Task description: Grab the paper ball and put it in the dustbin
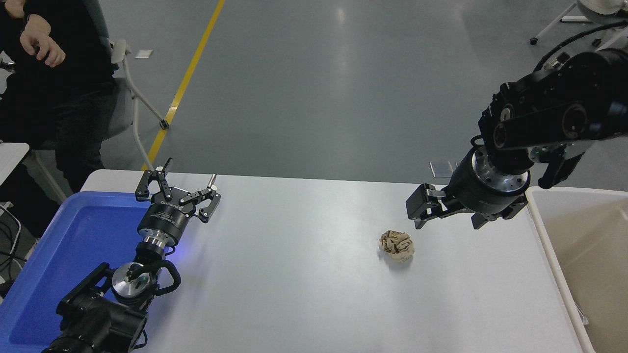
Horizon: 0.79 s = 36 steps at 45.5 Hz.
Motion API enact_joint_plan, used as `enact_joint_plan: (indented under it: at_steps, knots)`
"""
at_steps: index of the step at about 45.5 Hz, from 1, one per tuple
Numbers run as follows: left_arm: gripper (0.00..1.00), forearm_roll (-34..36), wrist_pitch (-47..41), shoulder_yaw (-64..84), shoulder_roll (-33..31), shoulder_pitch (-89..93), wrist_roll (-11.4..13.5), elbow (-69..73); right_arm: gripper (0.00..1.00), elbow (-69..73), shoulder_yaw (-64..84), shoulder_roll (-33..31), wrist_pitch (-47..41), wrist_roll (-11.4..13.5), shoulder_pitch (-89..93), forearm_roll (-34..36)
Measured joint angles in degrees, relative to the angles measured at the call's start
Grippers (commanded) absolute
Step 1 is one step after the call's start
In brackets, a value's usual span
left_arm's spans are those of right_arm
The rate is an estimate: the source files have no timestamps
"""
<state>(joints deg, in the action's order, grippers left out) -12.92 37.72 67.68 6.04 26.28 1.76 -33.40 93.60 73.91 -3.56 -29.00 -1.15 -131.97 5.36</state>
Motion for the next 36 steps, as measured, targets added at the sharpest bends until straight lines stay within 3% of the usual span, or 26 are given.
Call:
enact_joint_plan:
  at_steps: [36]
  knots:
    - [0.99,-0.02,0.04,0.07,-0.07,0.0,0.0,0.0,1.0,-6.08,-1.1,0.12,0.28,-0.33,4.35,0.49]
